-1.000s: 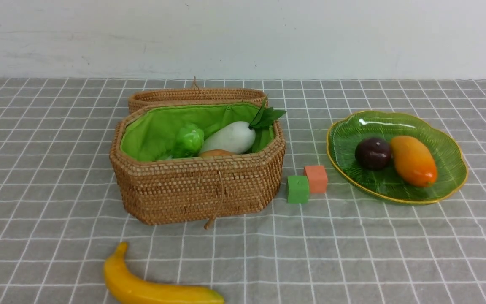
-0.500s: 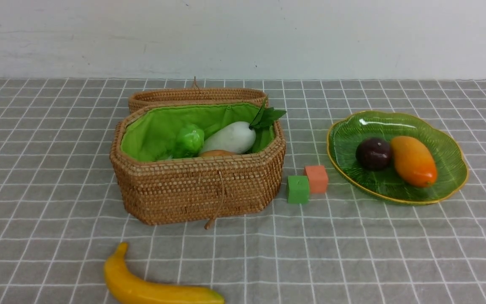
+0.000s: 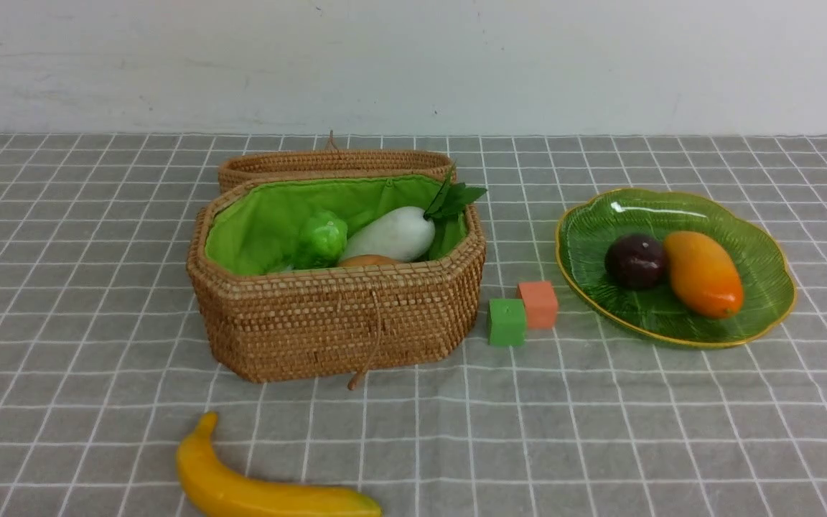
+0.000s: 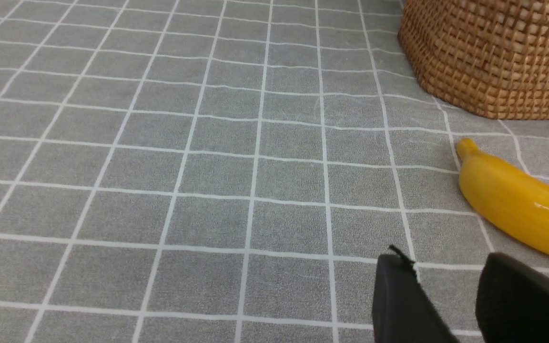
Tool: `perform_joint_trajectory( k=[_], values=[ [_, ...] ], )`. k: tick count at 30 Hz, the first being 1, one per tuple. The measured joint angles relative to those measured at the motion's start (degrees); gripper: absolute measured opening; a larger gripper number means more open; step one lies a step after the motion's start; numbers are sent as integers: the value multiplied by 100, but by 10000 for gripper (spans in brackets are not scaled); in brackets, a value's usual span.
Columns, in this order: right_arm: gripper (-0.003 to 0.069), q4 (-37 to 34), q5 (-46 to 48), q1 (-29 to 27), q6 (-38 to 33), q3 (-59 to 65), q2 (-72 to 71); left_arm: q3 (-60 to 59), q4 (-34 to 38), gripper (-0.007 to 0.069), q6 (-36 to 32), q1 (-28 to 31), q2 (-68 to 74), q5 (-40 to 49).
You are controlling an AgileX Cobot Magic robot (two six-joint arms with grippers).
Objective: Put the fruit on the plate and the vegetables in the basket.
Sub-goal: Use the left arm to grab a banana and put it into the right plate
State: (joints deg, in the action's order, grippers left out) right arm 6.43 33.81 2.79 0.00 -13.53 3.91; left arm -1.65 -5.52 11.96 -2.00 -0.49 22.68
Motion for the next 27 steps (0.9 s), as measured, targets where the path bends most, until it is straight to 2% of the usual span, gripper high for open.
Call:
perform_joint_trajectory(
  k=[1,7,11,27],
  values=[
    [-7,142,-71,0,87,505,-302,0,0,239,0,0,0,0],
    [-3,230,-624,0,152,1338,-452,0,0,239,0,0,-2,-7],
    [0,240,-1011,0,164,1415,-452,0,0,239,0,0,-2,-15],
    [15,262,-1101,0,164,1437,-452,0,0,239,0,0,-2,-15]
  ],
)
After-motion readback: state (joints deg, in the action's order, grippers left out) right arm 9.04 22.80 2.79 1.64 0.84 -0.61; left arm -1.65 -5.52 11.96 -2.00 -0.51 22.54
